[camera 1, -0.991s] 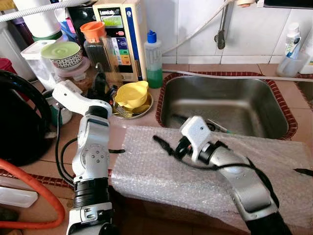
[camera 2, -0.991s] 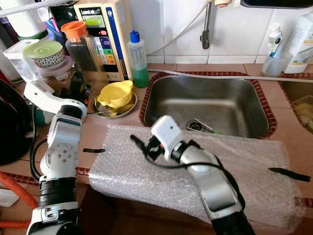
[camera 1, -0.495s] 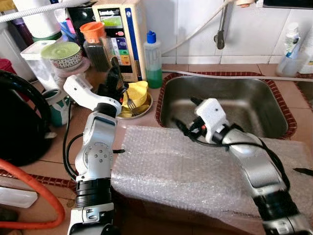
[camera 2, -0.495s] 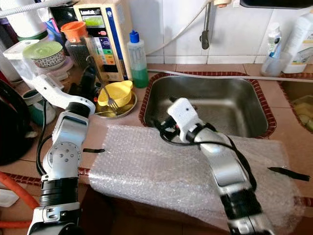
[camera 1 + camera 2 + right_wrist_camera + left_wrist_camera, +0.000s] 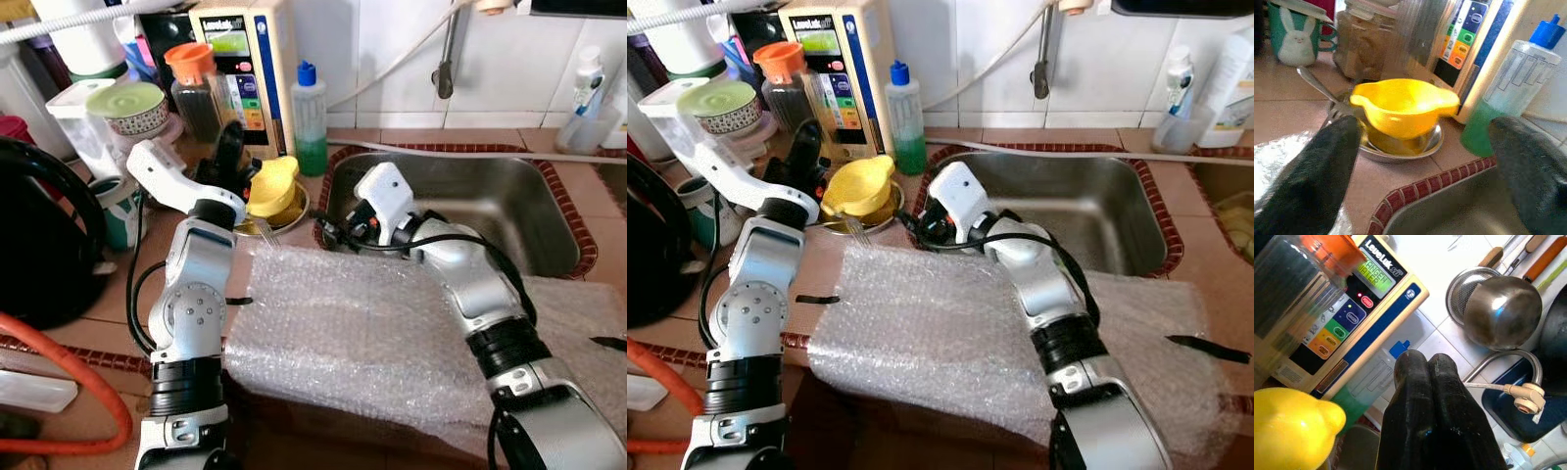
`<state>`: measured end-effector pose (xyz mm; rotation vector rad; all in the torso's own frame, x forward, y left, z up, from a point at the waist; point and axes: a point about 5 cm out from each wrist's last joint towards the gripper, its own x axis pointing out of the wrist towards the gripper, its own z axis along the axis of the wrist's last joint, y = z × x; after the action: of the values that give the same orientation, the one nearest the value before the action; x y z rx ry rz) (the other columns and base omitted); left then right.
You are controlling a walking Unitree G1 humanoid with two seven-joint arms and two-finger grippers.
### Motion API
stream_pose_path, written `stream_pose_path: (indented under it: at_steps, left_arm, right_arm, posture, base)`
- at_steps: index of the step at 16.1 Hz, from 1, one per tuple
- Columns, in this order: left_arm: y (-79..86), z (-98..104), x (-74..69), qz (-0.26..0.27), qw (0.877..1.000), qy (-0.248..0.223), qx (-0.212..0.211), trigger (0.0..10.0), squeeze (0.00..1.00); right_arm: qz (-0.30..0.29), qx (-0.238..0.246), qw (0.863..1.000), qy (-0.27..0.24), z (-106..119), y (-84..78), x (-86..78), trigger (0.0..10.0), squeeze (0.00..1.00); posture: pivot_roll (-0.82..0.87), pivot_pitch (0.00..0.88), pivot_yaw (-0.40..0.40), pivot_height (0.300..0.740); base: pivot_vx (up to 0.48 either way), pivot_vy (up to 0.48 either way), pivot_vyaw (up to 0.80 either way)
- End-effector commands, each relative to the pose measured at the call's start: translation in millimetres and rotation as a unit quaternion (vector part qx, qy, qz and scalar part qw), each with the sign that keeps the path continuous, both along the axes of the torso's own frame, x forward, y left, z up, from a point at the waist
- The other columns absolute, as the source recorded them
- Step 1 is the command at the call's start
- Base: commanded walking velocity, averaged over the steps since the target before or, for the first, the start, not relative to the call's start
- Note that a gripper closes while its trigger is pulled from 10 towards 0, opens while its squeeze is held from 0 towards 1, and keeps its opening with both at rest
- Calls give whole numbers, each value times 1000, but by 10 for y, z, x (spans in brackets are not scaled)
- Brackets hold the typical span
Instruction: Kitchen organization
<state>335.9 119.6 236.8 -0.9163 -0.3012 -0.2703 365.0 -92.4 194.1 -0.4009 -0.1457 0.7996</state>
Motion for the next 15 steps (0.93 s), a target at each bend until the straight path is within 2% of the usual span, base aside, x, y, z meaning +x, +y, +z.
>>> stream_pose_path:
  at_steps: [1,5,6,7,8,10,12,14,15]
  left_arm:
    - [7,-15,-34,-1,1000,1,2,0,0]
    - [38,-22,-52,3,1000,4,12,0,0]
    - [55,-33,-52,11,999,5,35,3412,0]
    - [61,-41,-51,14,999,7,40,3412,0]
    - [90,-73,-45,28,997,14,66,10000,0]
    - [184,-239,-26,62,992,53,101,10000,0]
    - [268,-445,-32,87,983,100,124,10000,0]
    - [217,-651,-71,65,976,148,149,10000,0]
    - [198,-691,-90,59,975,152,152,10000,0]
  right_arm:
    - [8,-1,1000,-9,39,28,18,10000,0]
    - [2,13,1000,-7,-25,-15,16,10000,0]
    - [-5,17,1000,-9,-37,-39,5,10000,0]
    - [-7,19,1000,-11,-36,-46,2,10000,0]
    - [-14,27,999,-16,-23,-61,-10,10000,0]
    - [-22,45,999,-22,-11,-77,-84,10000,0]
    - [-2,57,998,-6,-71,-59,-268,10000,0]
    - [25,46,999,11,-156,-47,-473,10000,0]
    - [30,42,999,14,-175,-48,-521,10000,0]
  posture:
    - [-252,48,136,740]
    - [-255,56,143,740]
    - [-256,57,144,740]
    - [-257,58,144,740]
    - [-259,57,143,740]
    - [-259,59,139,740]
    - [-262,61,136,740]
    - [-269,65,136,740]
    - [-271,66,138,740]
  base:
    - [0,0,0]
    - [0,0,0]
    - [0,0,0]
    - [0,0,0]
    - [0,0,0]
    - [0,0,0]
    - [0,0,0]
    - [0,0,0]
    - [0,0,0]
